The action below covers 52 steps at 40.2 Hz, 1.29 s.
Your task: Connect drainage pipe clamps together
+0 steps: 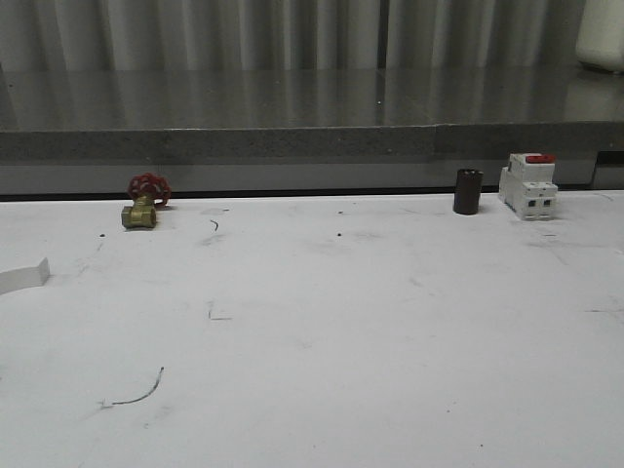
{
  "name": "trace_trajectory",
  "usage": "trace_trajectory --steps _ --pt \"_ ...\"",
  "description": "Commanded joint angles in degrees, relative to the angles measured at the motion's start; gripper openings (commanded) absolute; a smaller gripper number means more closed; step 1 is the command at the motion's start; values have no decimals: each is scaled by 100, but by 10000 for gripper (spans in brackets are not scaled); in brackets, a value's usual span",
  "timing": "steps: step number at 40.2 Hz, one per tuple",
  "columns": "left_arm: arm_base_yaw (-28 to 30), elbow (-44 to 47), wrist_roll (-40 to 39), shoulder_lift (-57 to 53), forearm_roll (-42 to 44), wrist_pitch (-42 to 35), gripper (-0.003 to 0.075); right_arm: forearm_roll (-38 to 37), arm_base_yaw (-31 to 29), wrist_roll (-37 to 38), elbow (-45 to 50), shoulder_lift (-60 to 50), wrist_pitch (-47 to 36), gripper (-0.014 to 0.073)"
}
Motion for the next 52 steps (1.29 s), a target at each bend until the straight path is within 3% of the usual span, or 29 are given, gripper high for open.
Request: trace_trajectory --steps 1,14,23,29,36,41,49,52 --pt "14 6 6 -109 -50 -477 -20 21 -42 -25 -22 -89 -474 -61" --pt "14 6 6 -109 -50 -681 -20 21 -42 -25 -22 -89 -549 -61" --pt "14 -386 6 -109 -31 -1888 -20 205 -42 -19 -351 -89 -1120 -61" --pt "14 -1475 6 88 330 -1172 -20 211 -42 -19 -1288 -9 -535 -61" --pt "14 -2468 6 1191 334 59 -20 205 -42 -19 -2304 744 16 -61" --pt "14 -2753 18 1970 370 108 -20 186 -42 -19 -2651 1392 142 -61" --pt "14 -2795 18 2137 370 146 -14 186 -42 -19 -2754 1706 453 -53" --pt "14 -2785 18 2137 370 173 51 174 -42 -19 -2754 1706 453 15"
